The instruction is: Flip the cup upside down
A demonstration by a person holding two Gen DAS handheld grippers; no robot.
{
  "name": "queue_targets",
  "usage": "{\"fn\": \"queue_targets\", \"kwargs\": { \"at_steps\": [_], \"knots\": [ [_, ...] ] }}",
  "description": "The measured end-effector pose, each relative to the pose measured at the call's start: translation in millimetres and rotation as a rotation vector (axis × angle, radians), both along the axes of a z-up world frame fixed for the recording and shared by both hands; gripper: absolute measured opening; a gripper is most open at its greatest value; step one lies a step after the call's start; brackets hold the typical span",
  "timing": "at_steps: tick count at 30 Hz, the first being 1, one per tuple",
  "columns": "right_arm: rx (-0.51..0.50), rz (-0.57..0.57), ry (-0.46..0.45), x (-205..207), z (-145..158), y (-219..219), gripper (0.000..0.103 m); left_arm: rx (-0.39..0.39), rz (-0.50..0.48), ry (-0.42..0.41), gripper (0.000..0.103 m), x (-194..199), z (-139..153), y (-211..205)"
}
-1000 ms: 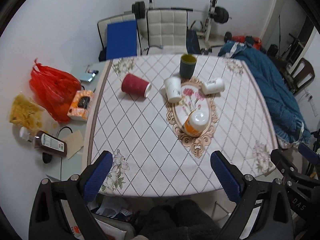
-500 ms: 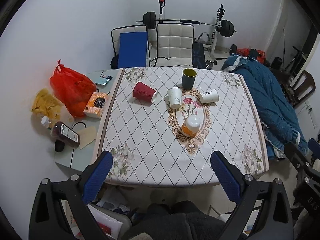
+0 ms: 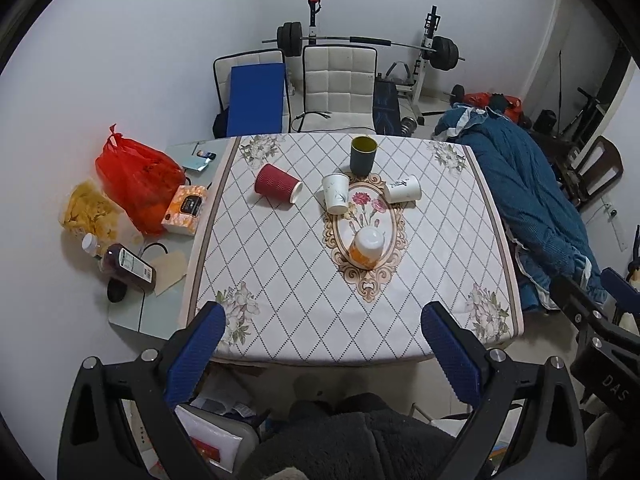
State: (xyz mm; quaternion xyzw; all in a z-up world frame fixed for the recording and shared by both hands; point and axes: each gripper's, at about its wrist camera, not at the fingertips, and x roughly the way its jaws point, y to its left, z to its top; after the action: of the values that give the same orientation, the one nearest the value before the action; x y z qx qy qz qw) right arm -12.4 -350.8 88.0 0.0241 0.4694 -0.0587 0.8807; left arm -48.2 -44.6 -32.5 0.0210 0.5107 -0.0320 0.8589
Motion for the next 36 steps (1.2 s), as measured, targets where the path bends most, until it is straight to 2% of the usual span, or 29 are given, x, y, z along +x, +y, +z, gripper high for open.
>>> {"fn": "queue_targets", "kwargs": {
  "at_steps": [10, 36],
  "knots": [
    [0.010, 0.005, 0.015, 18, -9, -6, 0.097, 0.017, 0.002, 0.002, 0.100, 1, -1, -5],
    [0.025, 0.026, 0.041, 25, -18, -3, 0.098, 0.008, 0.033, 0.002, 0.100, 6, -2, 2]
  ]
}}
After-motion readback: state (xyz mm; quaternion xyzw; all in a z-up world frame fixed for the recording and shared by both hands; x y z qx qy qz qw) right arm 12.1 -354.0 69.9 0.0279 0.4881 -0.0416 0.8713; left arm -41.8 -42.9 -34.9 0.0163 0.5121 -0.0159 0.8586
